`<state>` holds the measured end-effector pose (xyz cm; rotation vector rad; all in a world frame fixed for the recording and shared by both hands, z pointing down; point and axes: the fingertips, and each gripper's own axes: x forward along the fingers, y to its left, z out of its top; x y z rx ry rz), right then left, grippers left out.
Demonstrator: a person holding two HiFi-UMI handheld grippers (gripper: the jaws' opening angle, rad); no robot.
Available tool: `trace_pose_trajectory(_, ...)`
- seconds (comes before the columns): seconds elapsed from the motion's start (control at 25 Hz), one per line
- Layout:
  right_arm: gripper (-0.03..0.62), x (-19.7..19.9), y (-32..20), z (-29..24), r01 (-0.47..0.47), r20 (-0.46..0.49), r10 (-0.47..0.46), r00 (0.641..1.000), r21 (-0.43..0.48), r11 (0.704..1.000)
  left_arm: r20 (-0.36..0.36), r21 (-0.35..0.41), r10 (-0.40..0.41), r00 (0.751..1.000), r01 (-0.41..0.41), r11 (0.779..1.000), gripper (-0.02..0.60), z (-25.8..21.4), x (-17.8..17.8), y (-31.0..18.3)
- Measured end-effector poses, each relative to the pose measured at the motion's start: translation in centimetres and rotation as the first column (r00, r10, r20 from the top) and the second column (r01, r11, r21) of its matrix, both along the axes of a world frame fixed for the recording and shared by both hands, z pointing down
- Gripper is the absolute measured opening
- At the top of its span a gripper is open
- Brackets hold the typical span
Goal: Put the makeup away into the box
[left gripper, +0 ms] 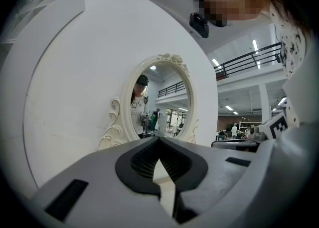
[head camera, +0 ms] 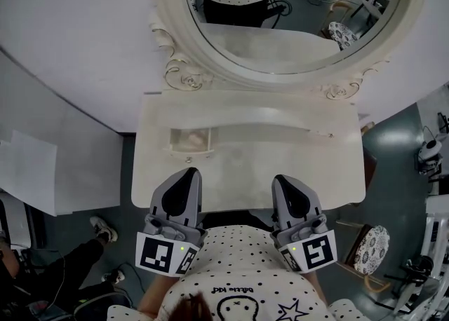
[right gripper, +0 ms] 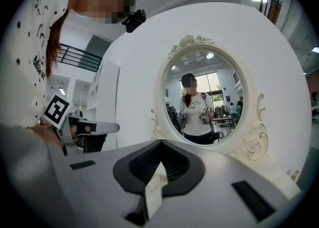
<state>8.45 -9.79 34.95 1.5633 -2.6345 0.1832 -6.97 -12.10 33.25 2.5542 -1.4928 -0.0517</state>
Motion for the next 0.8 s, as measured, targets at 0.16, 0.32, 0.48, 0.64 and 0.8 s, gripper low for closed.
trace_pose_trajectory(0.16, 0.005, -0.02, -0.22, 0.05, 0.003, -0.003, -0.003, 1.000, -0.003, 1.000, -0.001, -0.001, -0.001, 1.000, 0.001, 1.000, 0.005, 0.00, 0.03, -0.22)
trace_pose_trajectory(0.32, 0.006, -0.08, -0.45, -0.08, 0.007, -0.001, -0.007, 1.000, 0.003, 1.000, -0.002, 0.000, -0.005, 1.000, 0.005, 1.000, 0.005, -0.13, -0.01, -0.42)
trace_pose_trajectory(0.48, 0.005, -0.16, -0.68, -0.12, 0.009, -0.002, -0.009, 1.000, 0.001, 1.000, -0.002, -0.002, -0.008, 1.000, 0.008, 1.000, 0.005, -0.17, -0.10, -0.64)
trace_pose_trajectory(0.64, 0.006, -0.13, -0.77, 0.02, 0.010, -0.004, -0.010, 1.000, 0.000, 1.000, -0.002, -0.002, -0.009, 1.000, 0.009, 1.000, 0.005, -0.03, -0.05, -0.72)
trace_pose_trajectory(0.8, 0.006, -0.03, -0.85, -0.10, 0.008, -0.003, -0.008, 1.000, 0.001, 1.000, -0.003, -0.002, -0.009, 1.000, 0.009, 1.000, 0.005, -0.18, 0.00, -0.79)
